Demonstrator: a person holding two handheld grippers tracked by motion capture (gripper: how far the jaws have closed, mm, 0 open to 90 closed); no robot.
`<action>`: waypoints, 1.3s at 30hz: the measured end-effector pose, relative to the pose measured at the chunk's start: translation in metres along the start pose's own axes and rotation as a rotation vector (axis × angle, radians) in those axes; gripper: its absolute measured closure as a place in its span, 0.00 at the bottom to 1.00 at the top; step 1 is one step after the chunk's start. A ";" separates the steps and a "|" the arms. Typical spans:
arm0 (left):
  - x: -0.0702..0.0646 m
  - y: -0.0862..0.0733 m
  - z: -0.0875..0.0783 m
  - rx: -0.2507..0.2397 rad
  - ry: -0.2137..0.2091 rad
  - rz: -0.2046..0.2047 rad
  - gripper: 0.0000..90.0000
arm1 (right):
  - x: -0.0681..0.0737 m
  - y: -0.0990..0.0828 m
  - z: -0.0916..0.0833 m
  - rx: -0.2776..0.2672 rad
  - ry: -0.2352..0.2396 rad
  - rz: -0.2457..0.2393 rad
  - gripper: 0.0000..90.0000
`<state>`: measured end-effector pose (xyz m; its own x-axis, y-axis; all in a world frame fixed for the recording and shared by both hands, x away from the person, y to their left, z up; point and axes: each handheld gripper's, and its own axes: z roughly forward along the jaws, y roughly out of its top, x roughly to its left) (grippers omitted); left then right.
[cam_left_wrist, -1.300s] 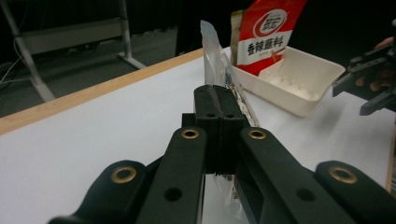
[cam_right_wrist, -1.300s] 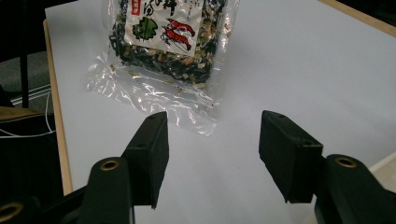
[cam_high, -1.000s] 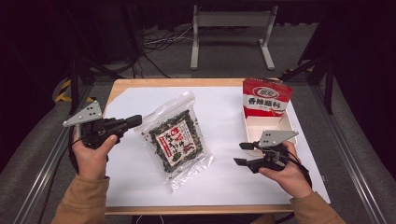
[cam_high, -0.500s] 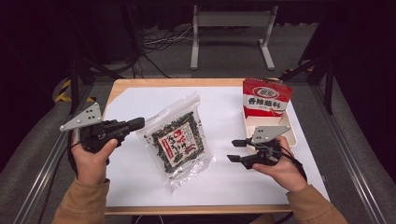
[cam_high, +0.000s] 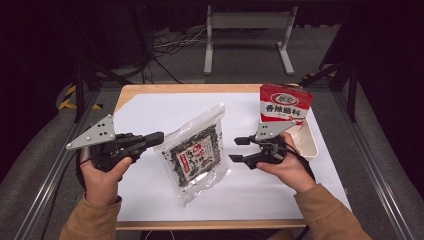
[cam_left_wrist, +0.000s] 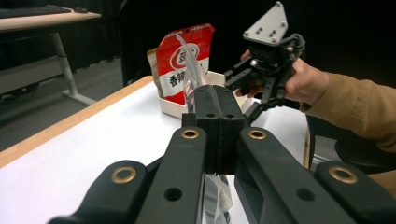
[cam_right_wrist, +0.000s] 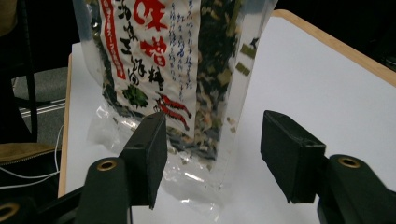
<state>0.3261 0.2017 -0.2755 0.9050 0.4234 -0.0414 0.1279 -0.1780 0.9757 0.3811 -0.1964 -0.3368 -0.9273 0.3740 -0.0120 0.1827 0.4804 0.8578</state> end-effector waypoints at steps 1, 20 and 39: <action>-0.001 0.000 0.000 0.002 -0.003 0.000 1.00 | -0.001 0.002 0.002 -0.003 0.005 -0.001 0.46; -0.006 0.001 0.003 -0.008 -0.045 0.005 1.00 | -0.014 0.013 0.031 -0.049 0.103 0.006 0.33; -0.005 0.000 0.003 -0.016 -0.067 -0.005 1.00 | -0.015 0.013 0.055 -0.049 0.172 -0.074 0.47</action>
<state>0.3227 0.1969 -0.2761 0.9294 0.3641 -0.0601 0.1265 -0.1615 0.9787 0.4156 -0.1518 -0.3535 -0.9806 0.1961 0.0078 0.0992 0.4609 0.8819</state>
